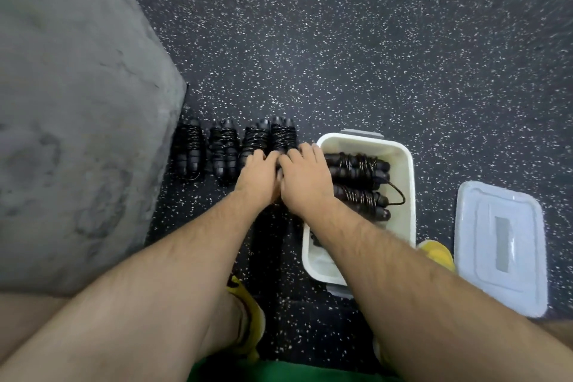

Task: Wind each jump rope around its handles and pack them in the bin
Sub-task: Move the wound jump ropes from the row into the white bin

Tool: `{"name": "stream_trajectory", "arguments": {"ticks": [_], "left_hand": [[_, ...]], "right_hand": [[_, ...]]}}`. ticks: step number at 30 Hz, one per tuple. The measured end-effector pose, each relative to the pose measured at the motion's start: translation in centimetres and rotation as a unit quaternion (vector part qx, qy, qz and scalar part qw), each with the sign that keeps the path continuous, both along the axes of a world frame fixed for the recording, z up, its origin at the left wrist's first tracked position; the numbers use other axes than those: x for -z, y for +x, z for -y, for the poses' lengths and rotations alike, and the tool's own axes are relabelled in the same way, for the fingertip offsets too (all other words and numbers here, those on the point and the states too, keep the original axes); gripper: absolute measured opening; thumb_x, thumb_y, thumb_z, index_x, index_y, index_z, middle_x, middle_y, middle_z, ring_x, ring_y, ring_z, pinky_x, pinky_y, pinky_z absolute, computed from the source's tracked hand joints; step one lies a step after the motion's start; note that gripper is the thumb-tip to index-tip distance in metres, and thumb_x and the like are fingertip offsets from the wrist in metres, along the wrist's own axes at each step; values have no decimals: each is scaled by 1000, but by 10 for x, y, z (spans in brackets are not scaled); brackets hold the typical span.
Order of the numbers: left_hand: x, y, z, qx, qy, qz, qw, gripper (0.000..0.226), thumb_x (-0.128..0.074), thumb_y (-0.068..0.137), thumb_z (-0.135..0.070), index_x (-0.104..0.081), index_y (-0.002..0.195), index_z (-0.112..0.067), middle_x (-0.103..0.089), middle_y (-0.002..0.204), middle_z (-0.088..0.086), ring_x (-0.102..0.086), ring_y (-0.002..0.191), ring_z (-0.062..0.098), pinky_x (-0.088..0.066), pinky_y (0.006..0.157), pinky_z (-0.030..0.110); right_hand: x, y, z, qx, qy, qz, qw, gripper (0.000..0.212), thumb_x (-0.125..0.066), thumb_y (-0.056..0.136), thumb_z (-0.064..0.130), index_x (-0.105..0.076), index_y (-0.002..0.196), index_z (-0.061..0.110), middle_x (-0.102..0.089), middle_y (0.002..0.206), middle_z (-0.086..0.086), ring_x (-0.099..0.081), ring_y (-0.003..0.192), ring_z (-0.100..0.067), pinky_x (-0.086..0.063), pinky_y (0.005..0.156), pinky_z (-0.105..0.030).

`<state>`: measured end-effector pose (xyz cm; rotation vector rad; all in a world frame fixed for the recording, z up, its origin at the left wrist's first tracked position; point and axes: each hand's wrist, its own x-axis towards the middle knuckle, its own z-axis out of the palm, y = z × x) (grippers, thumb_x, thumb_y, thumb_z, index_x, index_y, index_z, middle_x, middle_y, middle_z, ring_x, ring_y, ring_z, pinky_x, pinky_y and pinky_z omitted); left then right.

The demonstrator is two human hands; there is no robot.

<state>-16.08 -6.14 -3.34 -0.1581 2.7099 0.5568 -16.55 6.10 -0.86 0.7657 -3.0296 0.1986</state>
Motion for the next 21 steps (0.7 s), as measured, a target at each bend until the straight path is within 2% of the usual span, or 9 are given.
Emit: {"name": "stream_trajectory", "arguments": {"ticks": [2, 6, 8, 10, 13, 15, 17, 21], "left_hand": [[13, -10, -2, -13, 46, 45, 998, 49, -39, 98, -36, -40, 146, -24, -50, 133, 12, -53, 120, 33, -46, 100, 41], [37, -23, -6, -78, 144, 54, 985, 55, -55, 99, -15, -38, 151, -18, -52, 141, 20, -55, 124, 38, -47, 103, 42], [43, -28, -10, -117, 171, 42, 977, 46, -55, 98, -16, -48, 143, -24, -61, 129, 16, -61, 112, 33, -49, 91, 37], [40, -34, -14, -170, 178, 28, 969, 31, -53, 94, -20, -58, 124, -30, -67, 107, 7, -62, 91, 24, -42, 72, 28], [35, -36, -14, -203, 160, 1, 966, 25, -54, 89, -16, -64, 107, -30, -69, 97, 3, -62, 81, 21, -39, 64, 27], [24, -34, -11, -216, 148, -19, 965, 27, -53, 89, -15, -64, 104, -34, -67, 105, 3, -63, 87, 20, -46, 70, 28], [7, -28, -5, -207, 132, -43, 968, 31, -51, 92, -14, -66, 110, -34, -63, 114, 1, -61, 97, 20, -47, 81, 28], [-35, -10, 8, -146, 110, -103, 978, 31, -48, 97, -12, -58, 119, -32, -57, 116, -2, -57, 95, 19, -42, 80, 30]], "right_hand": [[5, -5, -1, -7, 31, 19, 999, 26, -58, 83, 23, -68, 104, 11, -65, 97, -6, -53, 102, -34, -31, 111, -48], [10, -15, -6, 4, 40, 38, 998, 37, -55, 85, 24, -66, 116, 8, -64, 107, -8, -50, 116, -36, -19, 121, -50], [10, -18, -6, 11, 29, 44, 999, 36, -52, 86, 23, -65, 116, 9, -64, 109, -8, -49, 118, -35, -16, 122, -49], [9, -19, -6, 10, 20, 48, 999, 35, -51, 85, 22, -65, 115, 10, -63, 109, -7, -49, 119, -34, -16, 122, -49], [8, -19, -11, 2, 9, 42, 999, 34, -53, 82, 21, -64, 112, 10, -62, 107, -8, -50, 115, -34, -20, 121, -48], [4, -20, -18, -5, -5, 30, 1000, 32, -57, 80, 18, -64, 110, 10, -61, 105, -9, -51, 111, -34, -27, 117, -48], [-5, -20, -27, -13, -11, 19, 1000, 36, -62, 77, 15, -62, 112, 9, -60, 106, -9, -51, 109, -33, -33, 112, -47], [-32, -20, -43, -26, -4, -4, 1000, 64, -65, 78, 11, -50, 140, 10, -53, 133, -11, -46, 124, -33, -31, 115, -45]]}}
